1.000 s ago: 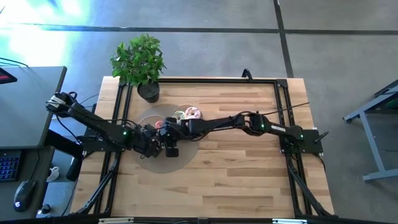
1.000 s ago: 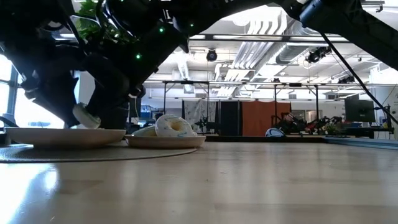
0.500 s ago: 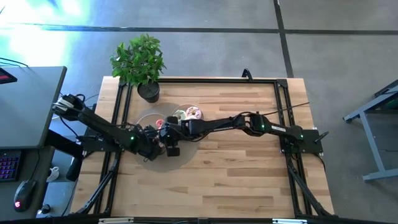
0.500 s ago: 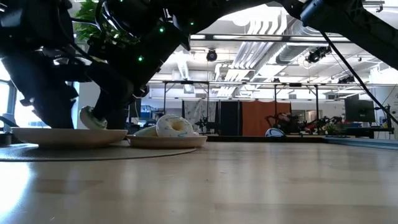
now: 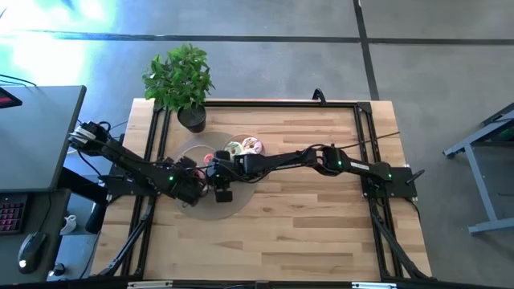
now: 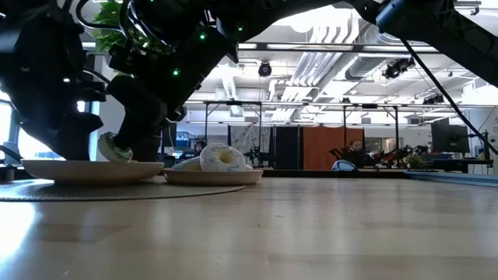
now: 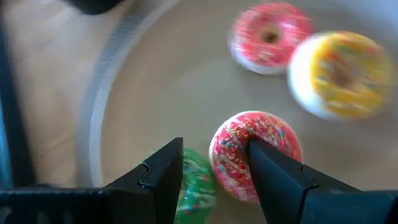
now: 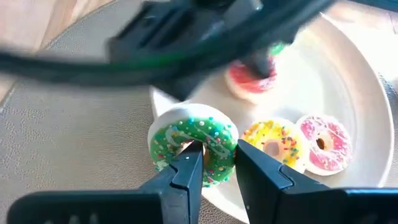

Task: Pick & Place donuts
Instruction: Put the small green donut on the white plate, then return to Home Position

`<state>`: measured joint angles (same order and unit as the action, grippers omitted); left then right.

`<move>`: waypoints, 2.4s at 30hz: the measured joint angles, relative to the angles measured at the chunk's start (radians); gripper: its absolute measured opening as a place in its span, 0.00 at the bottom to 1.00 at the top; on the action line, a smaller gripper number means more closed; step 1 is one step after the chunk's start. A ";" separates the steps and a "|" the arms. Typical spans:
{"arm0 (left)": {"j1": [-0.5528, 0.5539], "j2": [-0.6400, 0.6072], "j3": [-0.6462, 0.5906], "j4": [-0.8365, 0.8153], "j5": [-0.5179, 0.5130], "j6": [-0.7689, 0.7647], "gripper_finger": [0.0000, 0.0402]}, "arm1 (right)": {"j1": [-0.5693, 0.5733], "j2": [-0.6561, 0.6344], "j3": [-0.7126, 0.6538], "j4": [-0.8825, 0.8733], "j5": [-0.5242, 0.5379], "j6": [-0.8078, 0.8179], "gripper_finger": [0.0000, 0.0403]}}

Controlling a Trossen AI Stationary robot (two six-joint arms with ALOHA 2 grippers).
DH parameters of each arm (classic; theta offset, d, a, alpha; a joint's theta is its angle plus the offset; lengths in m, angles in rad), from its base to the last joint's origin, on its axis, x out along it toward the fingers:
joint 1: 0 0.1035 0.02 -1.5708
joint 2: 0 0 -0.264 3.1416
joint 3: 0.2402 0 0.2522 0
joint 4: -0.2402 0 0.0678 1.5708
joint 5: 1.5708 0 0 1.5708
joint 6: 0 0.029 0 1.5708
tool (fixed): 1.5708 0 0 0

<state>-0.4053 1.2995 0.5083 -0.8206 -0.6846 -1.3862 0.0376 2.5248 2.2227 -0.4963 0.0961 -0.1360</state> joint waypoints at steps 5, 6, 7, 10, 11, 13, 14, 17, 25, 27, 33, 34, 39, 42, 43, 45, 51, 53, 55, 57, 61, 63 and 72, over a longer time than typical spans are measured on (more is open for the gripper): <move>0.000 -0.001 0.000 -0.045 -0.024 -0.083 0.43 | 0.000 0.000 0.000 0.022 -0.015 -0.003 0.22; 0.000 -0.001 0.004 -0.045 -0.024 -0.080 0.43 | 0.000 0.000 0.000 0.037 -0.010 -0.003 0.22; 0.000 -0.001 0.012 -0.047 -0.024 -0.079 0.43 | 0.001 0.000 0.000 0.053 0.000 -0.002 0.22; 0.000 -0.002 0.050 -0.045 -0.025 -0.044 0.43 | -0.005 0.000 0.000 0.087 0.001 0.010 0.22; 0.000 -0.002 0.065 -0.052 -0.024 -0.027 0.43 | -0.006 0.000 0.000 0.095 0.000 0.020 0.22; 0.000 -0.002 0.103 -0.107 -0.002 -0.009 0.43 | -0.008 0.000 0.000 0.100 -0.020 0.025 0.22; 0.000 -0.002 0.118 -0.146 0.009 -0.009 0.43 | -0.008 0.000 0.000 0.100 -0.025 0.032 0.22; 0.000 -0.002 0.176 -0.234 0.056 -0.006 0.43 | -0.004 -0.002 -0.025 0.125 -0.046 0.064 0.22; -0.001 -0.007 0.286 -0.354 0.050 0.039 0.43 | -0.009 -0.006 -0.162 0.314 -0.020 0.048 0.22; -0.002 -0.007 0.300 -0.322 0.052 0.068 0.43 | -0.019 -0.002 -0.177 0.355 -0.001 0.049 0.22; -0.038 -0.021 0.312 -0.274 0.049 0.073 0.43 | -0.039 0.000 -0.176 0.381 -0.042 0.090 0.22; -0.055 -0.022 0.312 -0.252 0.045 0.073 0.43 | -0.037 0.000 -0.176 0.379 -0.049 0.090 0.22; -0.119 -0.021 0.293 -0.133 0.019 0.071 0.43 | -0.021 0.000 -0.176 0.407 -0.052 0.075 0.22; -0.138 -0.017 0.250 -0.060 0.013 0.068 0.43 | -0.017 0.000 -0.177 0.416 -0.055 0.075 0.22; -0.142 -0.016 0.236 -0.043 0.014 0.061 0.43 | -0.017 0.001 -0.178 0.413 -0.056 0.075 0.22; -0.154 -0.014 0.211 -0.037 0.018 0.028 0.43 | -0.017 0.002 -0.178 0.409 -0.049 0.074 0.22; -0.158 -0.014 0.146 -0.044 0.075 -0.035 0.43 | -0.018 0.002 -0.177 0.408 -0.043 0.067 0.22; -0.159 -0.014 0.133 -0.043 0.083 -0.055 0.43 | -0.018 0.002 -0.177 0.408 -0.044 0.067 0.22; -0.158 -0.014 0.129 -0.044 0.093 -0.059 0.43 | -0.018 0.002 -0.177 0.404 -0.047 0.067 0.22; -0.158 -0.014 0.129 -0.042 0.092 -0.058 0.43 | -0.018 0.002 -0.177 0.404 -0.047 0.067 0.22; -0.158 -0.014 0.129 -0.043 0.072 -0.057 0.43 | -0.018 -0.016 -0.177 0.375 -0.046 0.028 0.22; -0.158 -0.014 0.131 -0.044 0.067 -0.057 0.43 | -0.014 -0.049 -0.177 0.332 -0.031 -0.002 0.22; -0.159 -0.057 0.245 -0.161 0.037 0.022 0.43 | 0.001 -0.327 -0.177 -0.075 0.105 -0.024 0.21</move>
<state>-0.5640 1.2425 0.7530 -0.9816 -0.6475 -1.3638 0.0383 2.1979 2.0460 -0.5709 0.2015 -0.1595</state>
